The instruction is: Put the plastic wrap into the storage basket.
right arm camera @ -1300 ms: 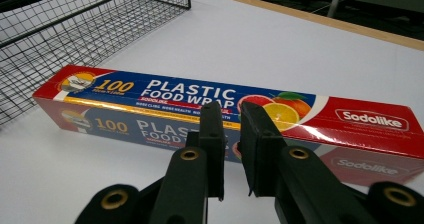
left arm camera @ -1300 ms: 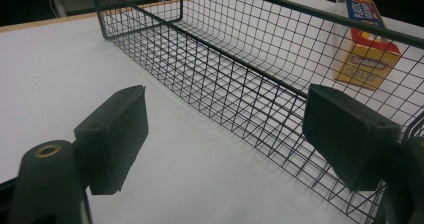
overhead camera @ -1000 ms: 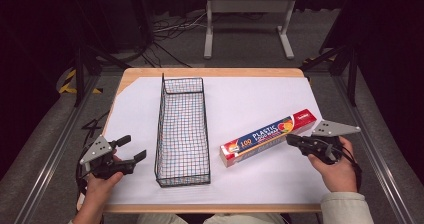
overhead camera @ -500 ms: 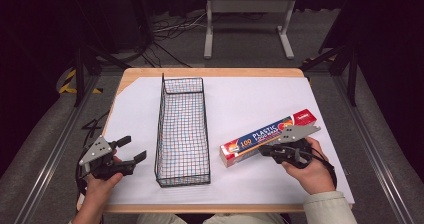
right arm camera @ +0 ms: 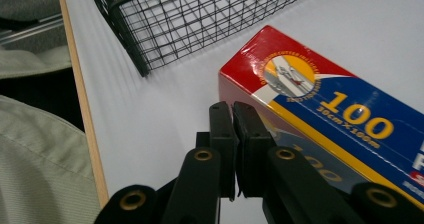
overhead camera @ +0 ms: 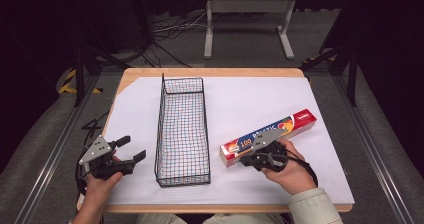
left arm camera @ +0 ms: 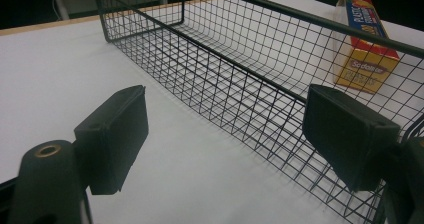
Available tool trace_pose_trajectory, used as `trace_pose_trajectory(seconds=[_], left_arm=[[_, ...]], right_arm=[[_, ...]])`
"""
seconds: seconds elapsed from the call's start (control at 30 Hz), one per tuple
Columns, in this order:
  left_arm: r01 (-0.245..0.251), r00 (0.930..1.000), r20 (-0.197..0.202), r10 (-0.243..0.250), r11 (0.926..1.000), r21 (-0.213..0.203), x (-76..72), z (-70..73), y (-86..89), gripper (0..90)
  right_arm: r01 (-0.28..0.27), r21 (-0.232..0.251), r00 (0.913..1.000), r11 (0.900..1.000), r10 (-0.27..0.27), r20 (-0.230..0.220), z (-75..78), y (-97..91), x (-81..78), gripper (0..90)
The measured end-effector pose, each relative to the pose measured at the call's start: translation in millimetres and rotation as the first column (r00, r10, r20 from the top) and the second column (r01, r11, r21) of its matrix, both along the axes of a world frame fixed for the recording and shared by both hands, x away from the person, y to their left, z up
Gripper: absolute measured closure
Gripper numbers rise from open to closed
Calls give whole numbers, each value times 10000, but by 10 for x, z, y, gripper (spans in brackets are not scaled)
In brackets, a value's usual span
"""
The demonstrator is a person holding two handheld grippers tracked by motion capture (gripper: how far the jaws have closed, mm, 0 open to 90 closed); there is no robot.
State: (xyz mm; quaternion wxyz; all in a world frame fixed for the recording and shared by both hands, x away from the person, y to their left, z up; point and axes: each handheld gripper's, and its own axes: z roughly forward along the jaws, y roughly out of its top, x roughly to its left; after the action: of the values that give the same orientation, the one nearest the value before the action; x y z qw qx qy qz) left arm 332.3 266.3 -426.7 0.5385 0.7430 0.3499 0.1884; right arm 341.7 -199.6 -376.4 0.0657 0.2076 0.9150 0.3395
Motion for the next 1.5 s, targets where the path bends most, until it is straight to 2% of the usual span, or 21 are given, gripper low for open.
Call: trace_pose_trajectory(seconds=[0.23,0.47,0.57,0.63,0.87,0.97,1.13,1.3,1.4,1.5], left_arm=[[12,10000,-68,-12,10000,-44,2,-6,-4,192],[40,10000,-66,-41,10000,-55,1,-7,-5,191],[124,9999,-39,-124,9999,-29,5,-9,-9,191],[142,9999,-83,-143,9999,-77,3,-11,-16,191],[154,9999,-46,-154,9999,-61,2,-9,-13,190],[156,9999,-34,-156,9999,-43,4,-11,-7,190],[149,9999,-50,-150,9999,-70,5,-12,-3,190],[134,9999,-63,-135,9998,-125,2,-12,-3,189],[133,9999,-77,-134,9998,-136,0,-11,-8,188],[149,9999,-70,-150,9998,-124,2,-12,-4,188]], right_arm=[[-451,-656,9986,9968,431,-306,-165,181,67,879],[-322,-1169,9989,9926,279,-381,-276,249,148,877],[-95,-1396,9971,9902,-12,-766,-345,257,209,892],[-112,-1496,9967,9887,-10,-808,-364,263,229,900],[146,-1386,9974,9902,-241,-672,-375,323,310,900],[518,-1244,9966,9909,-593,-570,-393,393,404,900],[859,-1271,9952,9882,-911,-364,-397,459,498,900],[1333,-1228,9903,9834,-1371,-231,-402,537,621,900],[1647,-895,9853,9823,-1681,-314,-409,547,710,900],[1903,-736,9812,9790,-1921,-193,-419,561,801,900]])
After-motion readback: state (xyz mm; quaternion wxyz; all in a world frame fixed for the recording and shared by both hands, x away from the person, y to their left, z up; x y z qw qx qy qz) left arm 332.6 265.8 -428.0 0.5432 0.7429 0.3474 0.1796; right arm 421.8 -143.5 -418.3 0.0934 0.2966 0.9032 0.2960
